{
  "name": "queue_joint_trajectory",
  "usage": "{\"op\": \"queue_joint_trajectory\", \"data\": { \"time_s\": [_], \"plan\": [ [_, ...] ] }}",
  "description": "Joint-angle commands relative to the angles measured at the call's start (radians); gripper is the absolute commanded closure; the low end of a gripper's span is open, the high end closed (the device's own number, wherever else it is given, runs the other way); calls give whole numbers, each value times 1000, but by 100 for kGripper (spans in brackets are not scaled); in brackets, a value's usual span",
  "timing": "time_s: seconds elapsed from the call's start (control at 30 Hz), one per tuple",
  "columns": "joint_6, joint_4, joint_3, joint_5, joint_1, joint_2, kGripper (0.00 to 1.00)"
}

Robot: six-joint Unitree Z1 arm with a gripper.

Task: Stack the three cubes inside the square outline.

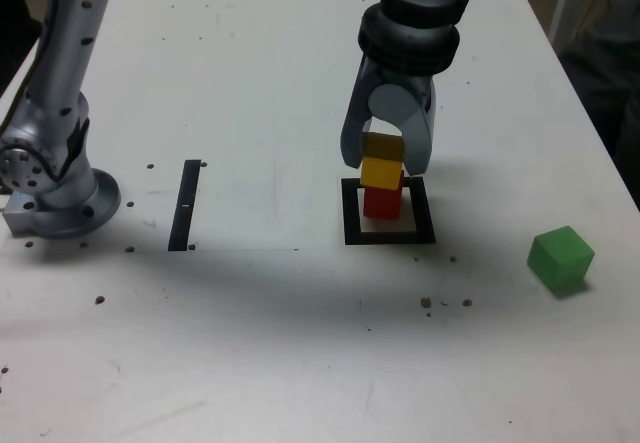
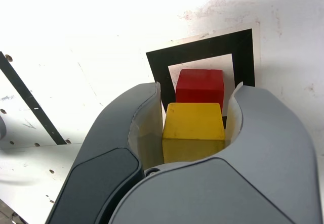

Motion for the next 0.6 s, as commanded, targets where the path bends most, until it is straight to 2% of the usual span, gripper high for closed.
{"op": "queue_joint_trajectory", "data": {
  "time_s": [0.0,0.3,0.57],
  "plan": [
    [3,0,1,5,2,9,67],
    [6,-5,9,-8,3,21,59],
    [14,-6,12,-16,5,29,45]
  ]
}}
